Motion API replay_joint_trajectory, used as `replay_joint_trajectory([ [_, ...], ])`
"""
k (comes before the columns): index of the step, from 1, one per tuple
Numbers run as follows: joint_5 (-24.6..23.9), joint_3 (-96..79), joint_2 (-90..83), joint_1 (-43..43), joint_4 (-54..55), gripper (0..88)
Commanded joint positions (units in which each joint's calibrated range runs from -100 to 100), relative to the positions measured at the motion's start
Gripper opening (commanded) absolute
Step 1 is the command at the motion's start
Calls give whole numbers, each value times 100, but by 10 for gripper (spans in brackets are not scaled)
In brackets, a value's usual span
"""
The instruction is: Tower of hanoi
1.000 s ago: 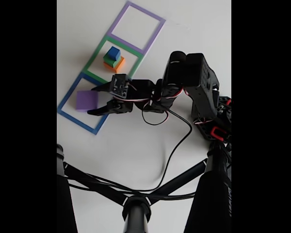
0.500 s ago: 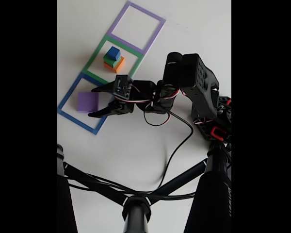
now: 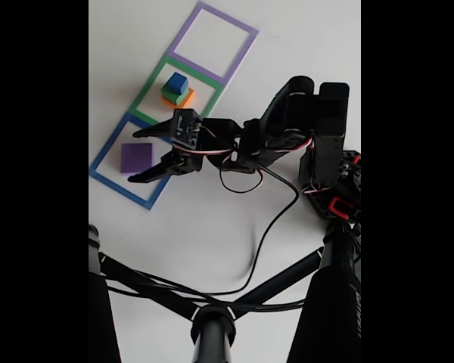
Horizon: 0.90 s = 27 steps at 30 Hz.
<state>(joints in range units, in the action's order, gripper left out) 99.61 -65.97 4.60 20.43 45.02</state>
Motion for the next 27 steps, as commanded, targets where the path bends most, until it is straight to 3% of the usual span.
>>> replay_joint_trajectory([
  [1, 39, 188, -1966, 86, -2065, 238],
  [11, 39, 1352, -4469, -470, -6948, 7],
  [21, 39, 4261, -5091, -1074, -11442, 1],
  [27, 39, 6152, -4832, -1333, -13174, 10],
])
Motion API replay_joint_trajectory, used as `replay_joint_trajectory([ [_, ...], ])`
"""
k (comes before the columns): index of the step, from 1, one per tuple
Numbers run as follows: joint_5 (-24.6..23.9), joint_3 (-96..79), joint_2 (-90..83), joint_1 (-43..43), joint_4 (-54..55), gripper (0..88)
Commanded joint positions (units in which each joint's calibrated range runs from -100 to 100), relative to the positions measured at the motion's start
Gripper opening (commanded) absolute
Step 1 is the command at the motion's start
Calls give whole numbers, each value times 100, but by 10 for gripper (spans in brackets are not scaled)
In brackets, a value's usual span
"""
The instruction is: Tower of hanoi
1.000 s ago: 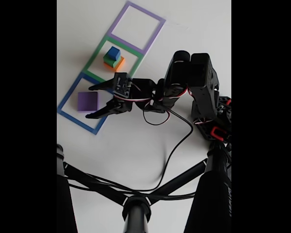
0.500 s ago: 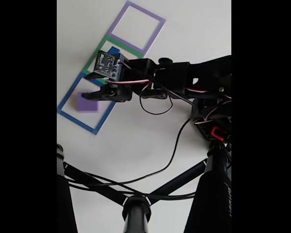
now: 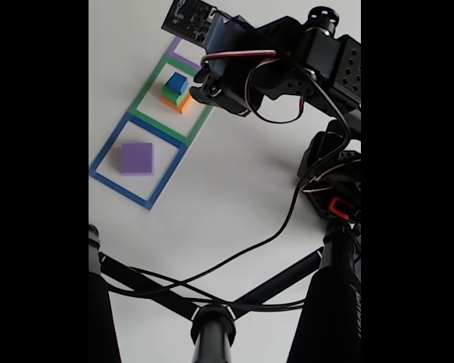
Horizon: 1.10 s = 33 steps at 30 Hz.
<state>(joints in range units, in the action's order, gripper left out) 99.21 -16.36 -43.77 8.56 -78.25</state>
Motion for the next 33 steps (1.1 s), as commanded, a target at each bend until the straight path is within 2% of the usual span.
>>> replay_joint_trajectory([
  [1, 79, 1327, 29, -184, -968, 12],
  [6, 79, 1418, 54, -501, -1106, 56],
  [10, 79, 782, -43, -712, -612, 114],
  [14, 79, -564, -407, -865, 602, 213],
  [21, 79, -2773, -956, -1057, 2627, 303],
  [29, 79, -4427, -1311, -1057, 4359, 340],
  [33, 79, -5355, -1295, -1057, 5574, 347],
])
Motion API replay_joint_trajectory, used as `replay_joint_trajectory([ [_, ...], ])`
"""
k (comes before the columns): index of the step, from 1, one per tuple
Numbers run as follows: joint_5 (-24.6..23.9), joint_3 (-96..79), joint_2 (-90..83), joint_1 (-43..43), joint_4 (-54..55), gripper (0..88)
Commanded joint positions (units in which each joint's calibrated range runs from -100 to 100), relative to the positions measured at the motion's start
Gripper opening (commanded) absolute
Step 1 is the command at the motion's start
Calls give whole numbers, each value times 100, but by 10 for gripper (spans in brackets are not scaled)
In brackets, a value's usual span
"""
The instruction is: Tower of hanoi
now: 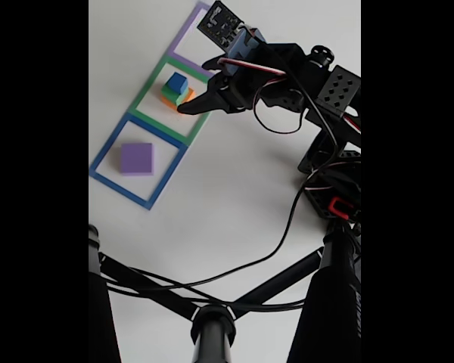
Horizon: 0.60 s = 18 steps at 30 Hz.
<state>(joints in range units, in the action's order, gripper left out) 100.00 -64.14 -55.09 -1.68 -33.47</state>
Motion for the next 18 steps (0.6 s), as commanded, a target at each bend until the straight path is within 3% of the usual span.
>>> replay_joint_trajectory([
  [1, 0, -786, -107, -43, 1411, 348],
  [18, 0, -1431, 2267, -101, 4950, 350],
])
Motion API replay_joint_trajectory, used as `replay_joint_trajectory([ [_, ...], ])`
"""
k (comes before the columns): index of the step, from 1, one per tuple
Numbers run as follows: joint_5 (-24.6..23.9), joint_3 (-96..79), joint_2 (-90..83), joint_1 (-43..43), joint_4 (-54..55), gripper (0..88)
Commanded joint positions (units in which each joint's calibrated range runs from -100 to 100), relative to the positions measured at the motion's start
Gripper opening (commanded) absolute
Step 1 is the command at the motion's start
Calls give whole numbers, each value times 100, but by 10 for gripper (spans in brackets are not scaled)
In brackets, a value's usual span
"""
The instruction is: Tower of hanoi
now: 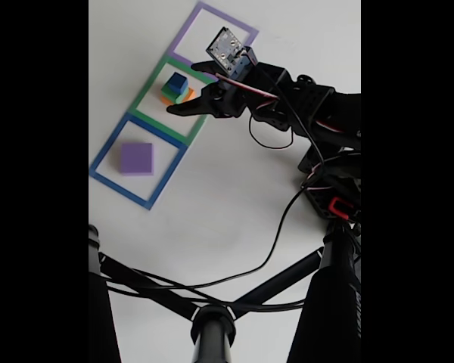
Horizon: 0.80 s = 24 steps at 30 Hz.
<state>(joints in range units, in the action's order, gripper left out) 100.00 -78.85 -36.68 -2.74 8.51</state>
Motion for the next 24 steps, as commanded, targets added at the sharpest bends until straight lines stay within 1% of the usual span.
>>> replay_joint_trajectory([
  [1, 0, 40, 580, 6, 939, 349],
  [7, 0, 112, 1266, -23, 1619, 334],
  [13, 0, 167, 1847, 15, 2315, 300],
  [20, 0, 394, 2623, 25, 3109, 296],
  [24, 0, 549, 2889, 82, 3327, 285],
])
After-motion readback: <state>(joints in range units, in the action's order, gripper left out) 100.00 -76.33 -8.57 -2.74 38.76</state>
